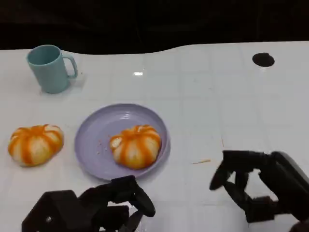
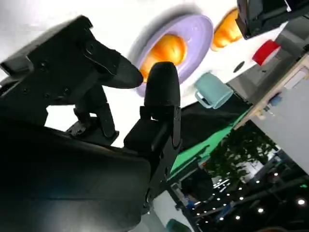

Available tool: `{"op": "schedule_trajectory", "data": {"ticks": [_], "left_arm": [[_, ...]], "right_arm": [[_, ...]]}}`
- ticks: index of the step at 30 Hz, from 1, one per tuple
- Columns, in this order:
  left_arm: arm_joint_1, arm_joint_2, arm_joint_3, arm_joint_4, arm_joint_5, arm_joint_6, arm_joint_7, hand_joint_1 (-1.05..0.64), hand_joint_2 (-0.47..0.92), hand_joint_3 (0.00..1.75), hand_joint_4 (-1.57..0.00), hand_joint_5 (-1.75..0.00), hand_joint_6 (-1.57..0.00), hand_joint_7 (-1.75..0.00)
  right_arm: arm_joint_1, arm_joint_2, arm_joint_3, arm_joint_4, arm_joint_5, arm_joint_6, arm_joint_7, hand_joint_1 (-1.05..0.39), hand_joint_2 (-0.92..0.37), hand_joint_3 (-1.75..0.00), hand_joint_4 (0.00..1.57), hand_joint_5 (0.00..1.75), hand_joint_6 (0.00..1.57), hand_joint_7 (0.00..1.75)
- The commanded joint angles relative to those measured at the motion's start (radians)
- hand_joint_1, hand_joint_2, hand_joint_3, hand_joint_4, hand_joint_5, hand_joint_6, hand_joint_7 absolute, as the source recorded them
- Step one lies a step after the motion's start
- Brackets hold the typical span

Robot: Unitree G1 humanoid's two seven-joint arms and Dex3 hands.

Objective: Grasp the bread from the table and place it into the plate.

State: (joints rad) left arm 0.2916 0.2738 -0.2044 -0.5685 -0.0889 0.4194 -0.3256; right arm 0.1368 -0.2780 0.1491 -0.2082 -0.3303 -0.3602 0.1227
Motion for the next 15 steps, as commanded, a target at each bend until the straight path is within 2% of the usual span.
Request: {"op": "schedule_trajectory", "data": {"ticks": [1, 7, 15], "left_arm": [[0.009, 0.016, 0.017, -0.001, -0.012, -0.015, -0.014, -0.34, 0.76, 0.83, -0.73, -1.75, -0.59, -1.56], [0.016, 0.025, 0.032, -0.004, -0.016, -0.024, -0.021, -0.34, 0.76, 0.83, -0.72, -1.75, -0.59, -1.56], [0.035, 0.029, 0.048, 0.004, -0.026, -0.063, -0.028, -0.37, 0.76, 0.82, -0.72, -1.75, -0.59, -1.56]], "right_arm": [[0.071, -0.005, -0.033, -0.056, -0.037, 0.011, -0.032, -0.08, -0.26, -1.44, 0.93, 1.72, 0.88, 1.35], [0.134, 0.010, -0.047, -0.098, -0.055, 0.042, -0.055, -0.03, -0.24, -1.44, 0.93, 1.75, 0.84, 1.40], [0.152, 0.019, -0.052, -0.076, -0.060, 0.043, -0.078, -0.03, -0.24, -1.46, 0.94, 1.75, 0.84, 1.45]]}}
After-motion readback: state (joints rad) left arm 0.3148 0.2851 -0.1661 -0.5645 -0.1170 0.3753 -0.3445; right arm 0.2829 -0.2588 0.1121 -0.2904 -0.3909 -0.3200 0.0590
